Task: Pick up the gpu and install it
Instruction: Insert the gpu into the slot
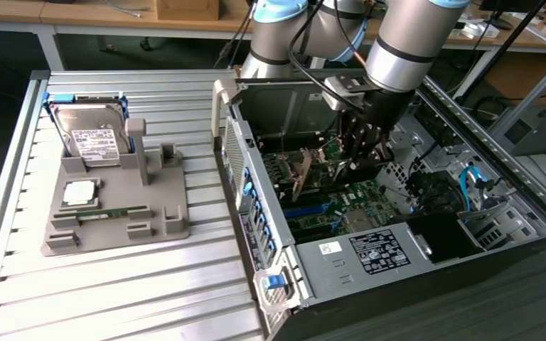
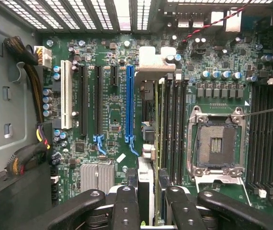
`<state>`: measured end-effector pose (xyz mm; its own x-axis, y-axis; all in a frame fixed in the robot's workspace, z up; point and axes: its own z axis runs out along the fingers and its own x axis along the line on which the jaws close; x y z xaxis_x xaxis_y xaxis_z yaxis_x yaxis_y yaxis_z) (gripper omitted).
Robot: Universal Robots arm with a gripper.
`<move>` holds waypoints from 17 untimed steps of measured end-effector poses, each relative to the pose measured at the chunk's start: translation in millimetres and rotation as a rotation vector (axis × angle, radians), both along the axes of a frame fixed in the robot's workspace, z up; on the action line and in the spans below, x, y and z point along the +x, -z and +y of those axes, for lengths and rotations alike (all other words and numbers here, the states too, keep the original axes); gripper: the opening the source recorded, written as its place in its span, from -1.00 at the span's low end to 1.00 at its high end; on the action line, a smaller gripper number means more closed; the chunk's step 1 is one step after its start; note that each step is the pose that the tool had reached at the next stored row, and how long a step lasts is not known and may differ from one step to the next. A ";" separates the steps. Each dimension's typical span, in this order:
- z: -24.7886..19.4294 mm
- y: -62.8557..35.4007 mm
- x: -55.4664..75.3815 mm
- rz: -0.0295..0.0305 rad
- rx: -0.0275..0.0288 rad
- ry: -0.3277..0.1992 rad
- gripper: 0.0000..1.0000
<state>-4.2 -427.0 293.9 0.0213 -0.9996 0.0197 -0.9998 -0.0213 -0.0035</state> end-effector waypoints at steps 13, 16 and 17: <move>-0.1 3.4 0.0 0.0000 0.0000 0.000 -0.47; -0.3 4.3 0.0 0.0000 0.0000 0.000 -0.47; -0.5 4.7 0.0 0.0000 -0.0001 0.000 -0.47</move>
<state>-4.2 -427.4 289.2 0.0212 -0.9996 0.0197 -0.9998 -0.0212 -0.0035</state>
